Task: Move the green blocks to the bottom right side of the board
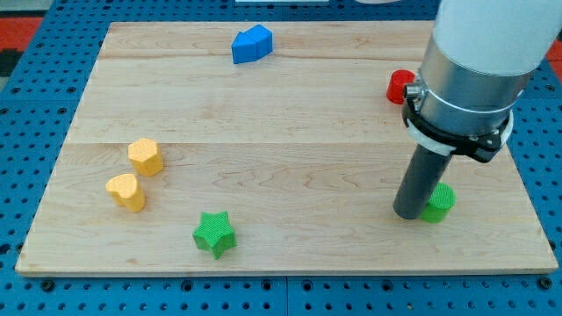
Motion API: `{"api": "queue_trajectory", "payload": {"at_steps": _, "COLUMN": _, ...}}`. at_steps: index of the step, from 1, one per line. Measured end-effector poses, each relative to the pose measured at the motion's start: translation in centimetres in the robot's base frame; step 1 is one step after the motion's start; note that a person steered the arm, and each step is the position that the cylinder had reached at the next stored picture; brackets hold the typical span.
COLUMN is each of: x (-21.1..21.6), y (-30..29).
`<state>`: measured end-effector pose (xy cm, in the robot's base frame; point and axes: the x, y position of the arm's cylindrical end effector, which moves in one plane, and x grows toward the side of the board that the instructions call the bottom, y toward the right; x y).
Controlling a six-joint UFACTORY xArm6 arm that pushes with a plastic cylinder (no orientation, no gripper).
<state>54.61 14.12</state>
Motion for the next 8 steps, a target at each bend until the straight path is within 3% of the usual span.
{"api": "queue_trajectory", "payload": {"at_steps": 2, "x": -6.6, "y": -13.4}}
{"api": "queue_trajectory", "payload": {"at_steps": 5, "x": -0.7, "y": -28.2}}
{"api": "queue_trajectory", "payload": {"at_steps": 6, "x": 4.2, "y": -28.3}}
{"api": "queue_trajectory", "payload": {"at_steps": 7, "x": 4.9, "y": -24.8}}
{"api": "queue_trajectory", "payload": {"at_steps": 8, "x": 2.6, "y": -22.6}}
